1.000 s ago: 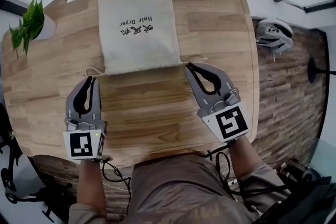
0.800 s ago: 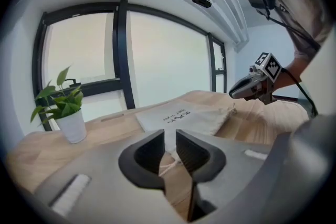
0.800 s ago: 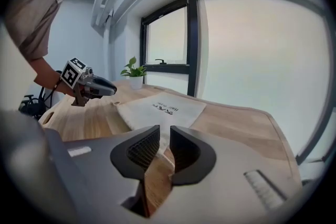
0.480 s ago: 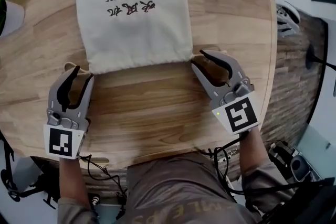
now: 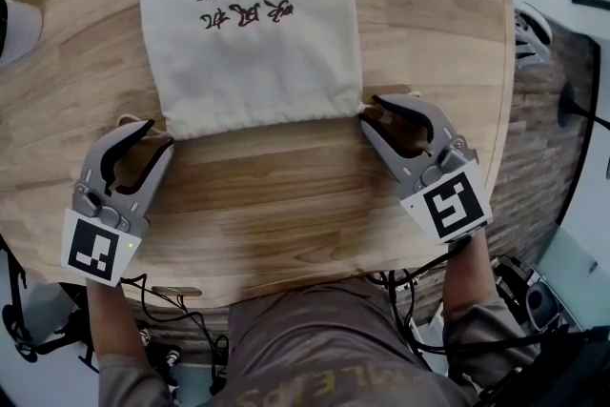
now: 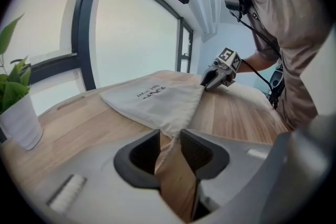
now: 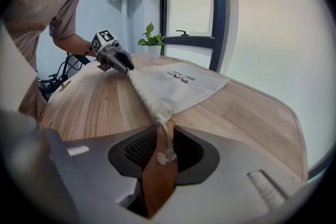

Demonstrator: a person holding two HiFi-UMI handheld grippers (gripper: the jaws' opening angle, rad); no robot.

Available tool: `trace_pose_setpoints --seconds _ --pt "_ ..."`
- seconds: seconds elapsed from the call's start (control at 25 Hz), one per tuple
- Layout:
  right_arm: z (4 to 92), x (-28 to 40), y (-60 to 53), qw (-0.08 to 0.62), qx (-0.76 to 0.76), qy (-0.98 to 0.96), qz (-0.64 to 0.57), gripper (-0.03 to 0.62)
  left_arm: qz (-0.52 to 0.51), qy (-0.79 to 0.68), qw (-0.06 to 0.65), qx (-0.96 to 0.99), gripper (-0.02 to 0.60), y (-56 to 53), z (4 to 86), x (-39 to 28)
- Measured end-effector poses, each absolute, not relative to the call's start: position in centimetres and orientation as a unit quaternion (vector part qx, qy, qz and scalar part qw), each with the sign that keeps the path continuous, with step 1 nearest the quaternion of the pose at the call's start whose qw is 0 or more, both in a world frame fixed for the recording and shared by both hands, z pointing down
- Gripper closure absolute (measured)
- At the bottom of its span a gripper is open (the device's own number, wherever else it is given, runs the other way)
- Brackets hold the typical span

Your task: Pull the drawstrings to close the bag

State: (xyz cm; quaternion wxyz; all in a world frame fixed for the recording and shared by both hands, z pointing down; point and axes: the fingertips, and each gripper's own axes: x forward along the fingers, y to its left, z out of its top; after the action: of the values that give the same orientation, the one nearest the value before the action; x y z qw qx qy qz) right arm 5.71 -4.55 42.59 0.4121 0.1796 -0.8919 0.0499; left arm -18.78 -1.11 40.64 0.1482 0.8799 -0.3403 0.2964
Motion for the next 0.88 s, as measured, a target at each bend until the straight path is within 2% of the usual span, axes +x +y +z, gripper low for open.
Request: trace_pose_setpoints --seconds 0.12,0.24,0.4,0.44,0.52,0.88 --pt "42.7 5.7 -4.5 0.426 0.16 -0.888 0.06 0.482 0.321 -0.311 0.144 0.883 0.454 -1.2 41.2 -18.8" --pt "42.6 5.6 -4.2 0.442 0.146 -0.883 0.055 0.491 0.362 -0.267 0.11 0.886 0.454 -0.9 41.7 -18.7" --pt "42.6 5.5 -4.0 0.459 0.133 -0.877 0.049 0.51 0.36 -0.264 0.129 0.886 0.457 -1.0 41.8 -18.7" --pt "42.7 5.5 -3.9 0.463 0.131 -0.875 0.048 0.516 0.364 -0.263 0.129 0.884 0.476 -1.0 41.9 -18.9" --pt "42.8 5.4 -3.8 0.469 0.128 -0.873 0.042 0.544 0.381 -0.254 0.119 0.881 0.565 -0.9 42.1 -19.1" --pt "43.2 5.1 -3.9 0.472 0.128 -0.872 0.028 0.55 0.401 -0.253 0.105 0.874 0.566 -0.7 42.6 -19.3"
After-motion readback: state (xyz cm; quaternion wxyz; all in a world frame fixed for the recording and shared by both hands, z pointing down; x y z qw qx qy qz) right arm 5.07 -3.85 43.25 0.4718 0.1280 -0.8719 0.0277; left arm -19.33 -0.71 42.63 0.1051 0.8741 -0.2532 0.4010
